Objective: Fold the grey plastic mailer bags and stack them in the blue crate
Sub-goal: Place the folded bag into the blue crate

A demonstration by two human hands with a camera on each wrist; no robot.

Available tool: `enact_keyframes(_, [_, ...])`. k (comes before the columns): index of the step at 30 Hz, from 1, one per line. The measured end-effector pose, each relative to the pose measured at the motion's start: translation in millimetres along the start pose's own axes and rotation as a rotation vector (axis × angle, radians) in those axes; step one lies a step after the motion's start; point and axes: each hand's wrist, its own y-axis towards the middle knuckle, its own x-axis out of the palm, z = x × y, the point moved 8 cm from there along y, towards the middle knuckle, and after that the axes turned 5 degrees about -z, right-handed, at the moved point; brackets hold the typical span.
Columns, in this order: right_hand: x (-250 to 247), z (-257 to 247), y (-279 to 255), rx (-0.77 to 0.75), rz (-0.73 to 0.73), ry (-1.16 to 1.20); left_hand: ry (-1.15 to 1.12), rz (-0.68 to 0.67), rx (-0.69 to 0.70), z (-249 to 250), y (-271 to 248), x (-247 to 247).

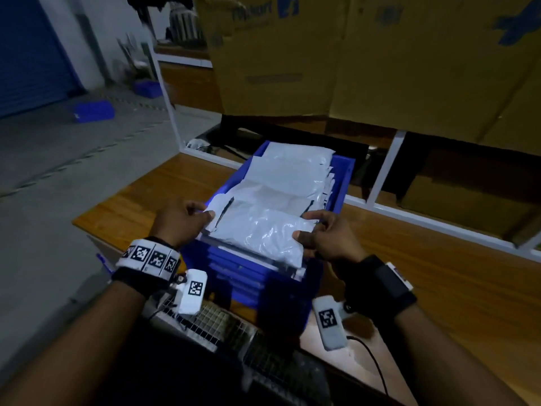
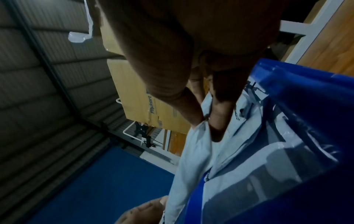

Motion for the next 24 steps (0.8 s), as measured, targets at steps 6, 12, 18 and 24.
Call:
enact_keyframes(6, [20.1,10.7,23.7,0.113,-0.014,-0.222,0.329,-0.042,0.074,-3.7,25.3,-2.4])
enact_keyframes(12, [26.5,8.7,47.2,0.115,-0.007,-0.584,0.539,-0.042,0.086,0.0,29.1,-7.5])
enact_keyframes(18, [33.3,9.3,60.6,0.163,-0.057,-0.712,0.552,-0.051,0.098,-3.6,30.0,-10.7])
enact_keyframes(24, [36.0,6.2,67.6,0.171,-0.081,-0.776,0.617,-0.016,0.105,-1.8,32.5,-13.6])
